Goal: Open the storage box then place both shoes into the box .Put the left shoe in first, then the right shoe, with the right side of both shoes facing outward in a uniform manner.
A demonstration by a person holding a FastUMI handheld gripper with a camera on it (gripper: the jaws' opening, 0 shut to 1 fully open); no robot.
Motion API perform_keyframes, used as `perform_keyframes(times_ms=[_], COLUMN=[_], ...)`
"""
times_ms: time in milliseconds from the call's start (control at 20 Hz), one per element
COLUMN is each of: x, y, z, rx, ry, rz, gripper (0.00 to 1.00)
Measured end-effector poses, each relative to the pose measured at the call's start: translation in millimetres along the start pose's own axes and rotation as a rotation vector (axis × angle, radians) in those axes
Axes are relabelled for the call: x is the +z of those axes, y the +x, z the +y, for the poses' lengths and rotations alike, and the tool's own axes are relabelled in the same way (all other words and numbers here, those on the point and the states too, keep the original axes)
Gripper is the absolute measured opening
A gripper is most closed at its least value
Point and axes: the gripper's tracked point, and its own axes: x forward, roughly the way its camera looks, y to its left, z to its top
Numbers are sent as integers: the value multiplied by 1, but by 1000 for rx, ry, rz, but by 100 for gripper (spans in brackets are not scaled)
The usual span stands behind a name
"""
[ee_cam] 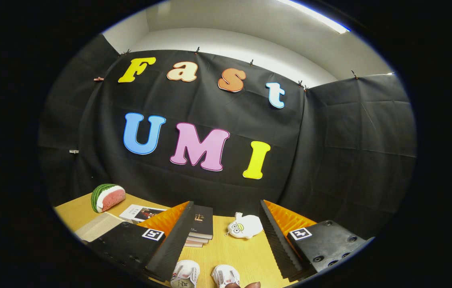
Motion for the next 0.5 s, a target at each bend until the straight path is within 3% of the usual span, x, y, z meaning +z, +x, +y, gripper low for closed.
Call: perform_keyframes(times_ms=[250, 500], x=[-1, -17], y=[-1, 2], z=[2, 27], rx=[15, 141], ry=[3, 61], rz=[4, 70], gripper=[97, 97])
